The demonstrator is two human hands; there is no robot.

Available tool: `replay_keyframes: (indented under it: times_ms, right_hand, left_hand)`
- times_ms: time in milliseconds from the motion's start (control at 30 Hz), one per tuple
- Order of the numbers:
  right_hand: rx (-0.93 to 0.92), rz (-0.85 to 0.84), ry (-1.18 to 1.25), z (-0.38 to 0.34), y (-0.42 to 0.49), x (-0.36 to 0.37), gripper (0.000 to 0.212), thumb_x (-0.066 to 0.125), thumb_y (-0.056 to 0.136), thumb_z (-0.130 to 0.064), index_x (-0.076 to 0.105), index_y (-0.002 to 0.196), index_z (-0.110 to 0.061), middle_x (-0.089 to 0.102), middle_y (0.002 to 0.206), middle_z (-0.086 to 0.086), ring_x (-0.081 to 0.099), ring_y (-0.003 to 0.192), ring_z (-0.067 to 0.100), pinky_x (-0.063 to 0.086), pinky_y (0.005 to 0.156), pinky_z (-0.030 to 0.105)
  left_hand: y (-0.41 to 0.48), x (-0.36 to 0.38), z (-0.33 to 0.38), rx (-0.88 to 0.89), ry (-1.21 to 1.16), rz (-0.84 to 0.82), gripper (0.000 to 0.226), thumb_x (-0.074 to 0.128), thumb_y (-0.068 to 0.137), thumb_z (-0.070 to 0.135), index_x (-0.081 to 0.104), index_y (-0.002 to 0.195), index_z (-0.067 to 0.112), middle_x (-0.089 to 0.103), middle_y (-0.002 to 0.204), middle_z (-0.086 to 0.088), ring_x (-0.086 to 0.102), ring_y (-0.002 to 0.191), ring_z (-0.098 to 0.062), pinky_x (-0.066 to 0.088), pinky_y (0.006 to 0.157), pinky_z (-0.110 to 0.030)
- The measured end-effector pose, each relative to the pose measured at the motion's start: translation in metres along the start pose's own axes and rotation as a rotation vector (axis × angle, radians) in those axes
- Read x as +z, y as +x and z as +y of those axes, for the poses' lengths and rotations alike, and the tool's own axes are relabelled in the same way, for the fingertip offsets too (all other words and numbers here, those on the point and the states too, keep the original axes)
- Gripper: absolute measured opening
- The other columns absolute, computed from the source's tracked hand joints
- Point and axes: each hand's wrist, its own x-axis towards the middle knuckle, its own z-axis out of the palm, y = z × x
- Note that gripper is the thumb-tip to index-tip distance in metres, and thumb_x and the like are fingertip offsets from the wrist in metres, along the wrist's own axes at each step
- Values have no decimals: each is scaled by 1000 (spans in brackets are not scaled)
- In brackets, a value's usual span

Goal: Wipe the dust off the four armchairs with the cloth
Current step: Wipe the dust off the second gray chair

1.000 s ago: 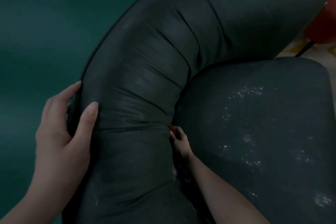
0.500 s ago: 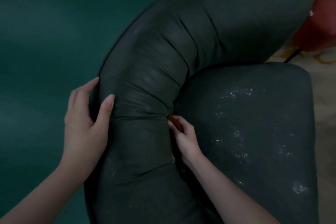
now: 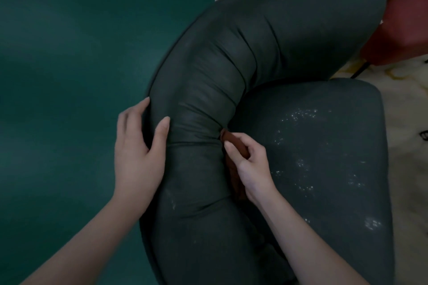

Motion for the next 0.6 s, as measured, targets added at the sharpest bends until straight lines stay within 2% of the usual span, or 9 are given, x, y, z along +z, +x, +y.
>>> replay_keyframes:
  times_ms: [100, 333, 500, 600]
  right_hand:
    - [-67, 22, -38, -10, -8, 5, 9, 65, 94, -14, 72, 98, -16, 72, 94, 2, 66, 90, 14, 53, 85, 33]
    - [-155, 39, -148, -33, -20, 21, 19, 63, 88, -26, 70, 99, -13, 71, 91, -2, 66, 91, 14, 54, 86, 35]
    - [-205, 32, -218, -41, -31, 33, 18, 63, 88, -26, 70, 100, -14, 70, 93, -3, 66, 92, 13, 53, 87, 35]
    - [-251, -35, -234, -49, -37, 32, 17, 64, 89, -22, 70, 101, -13, 70, 96, -3, 66, 95, 12, 52, 86, 29]
  left_hand:
    - [1, 0, 0, 1, -14, 0, 48, 53, 98, 34, 45, 143, 18, 41, 131, 12, 37, 118, 9, 22, 93, 6]
    - [1, -1, -2, 17, -35, -16, 49, 53, 99, 33, 44, 143, 16, 43, 137, 4, 38, 121, 4, 23, 98, 4]
    - [2, -1, -4, 26, -34, -12, 48, 54, 99, 33, 44, 143, 15, 43, 136, 2, 38, 119, 4, 22, 96, 4]
    - [2, -2, -4, 34, -40, -4, 48, 54, 99, 32, 45, 142, 14, 45, 136, -1, 38, 120, 2, 21, 97, 4]
